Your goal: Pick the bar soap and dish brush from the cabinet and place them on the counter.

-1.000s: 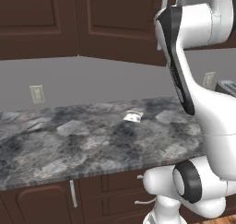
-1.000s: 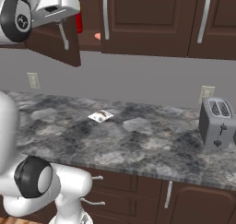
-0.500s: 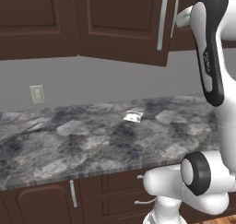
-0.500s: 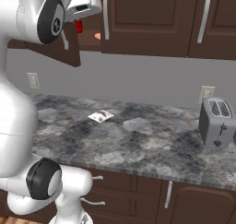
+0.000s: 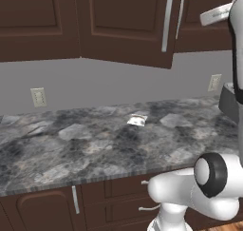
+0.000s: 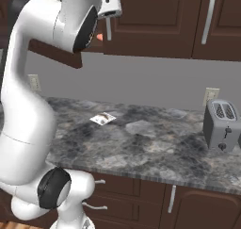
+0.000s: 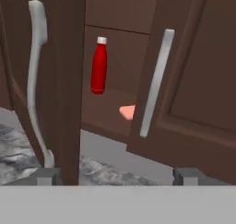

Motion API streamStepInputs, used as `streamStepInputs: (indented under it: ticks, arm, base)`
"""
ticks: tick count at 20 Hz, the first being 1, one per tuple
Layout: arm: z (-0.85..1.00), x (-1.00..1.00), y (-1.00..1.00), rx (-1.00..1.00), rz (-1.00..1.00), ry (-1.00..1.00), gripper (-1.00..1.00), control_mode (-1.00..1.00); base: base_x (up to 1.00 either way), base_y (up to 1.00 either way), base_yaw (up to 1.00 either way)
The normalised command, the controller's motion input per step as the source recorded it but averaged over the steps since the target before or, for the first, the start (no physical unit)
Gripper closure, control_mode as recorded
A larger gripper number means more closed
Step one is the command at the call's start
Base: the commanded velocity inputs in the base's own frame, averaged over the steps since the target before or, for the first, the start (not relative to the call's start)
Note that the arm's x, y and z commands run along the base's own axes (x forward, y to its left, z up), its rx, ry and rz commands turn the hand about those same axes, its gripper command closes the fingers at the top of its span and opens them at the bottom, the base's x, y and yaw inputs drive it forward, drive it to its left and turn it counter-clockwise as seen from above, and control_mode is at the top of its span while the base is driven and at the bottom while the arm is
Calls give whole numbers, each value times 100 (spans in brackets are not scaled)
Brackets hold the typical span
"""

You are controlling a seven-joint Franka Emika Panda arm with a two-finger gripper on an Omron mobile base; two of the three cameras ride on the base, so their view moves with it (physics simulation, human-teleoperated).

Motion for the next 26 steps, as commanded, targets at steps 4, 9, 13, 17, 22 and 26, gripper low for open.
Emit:
streamStepInputs:
  ticks: [4, 9, 13, 17, 22, 26]
  arm:
    - [-6, 1, -30, 11, 28, -17, -100, -100]
    - [-30, 0, -11, 4, 26, -30, -100, -100]
    - [-40, -8, 0, 0, 24, -37, -100, -100]
    - [-18, -4, 0, 2, 18, -33, -100, -100]
    - [-7, 0, 0, 4, 15, -28, -100, -100]
    - [-9, 14, 0, 3, 9, -11, -100, -100]
  base:
    - [0, 0, 0]
    - [0, 0, 0]
    - [0, 0, 0]
    - [0, 0, 0]
    - [0, 0, 0]
    - [0, 0, 0]
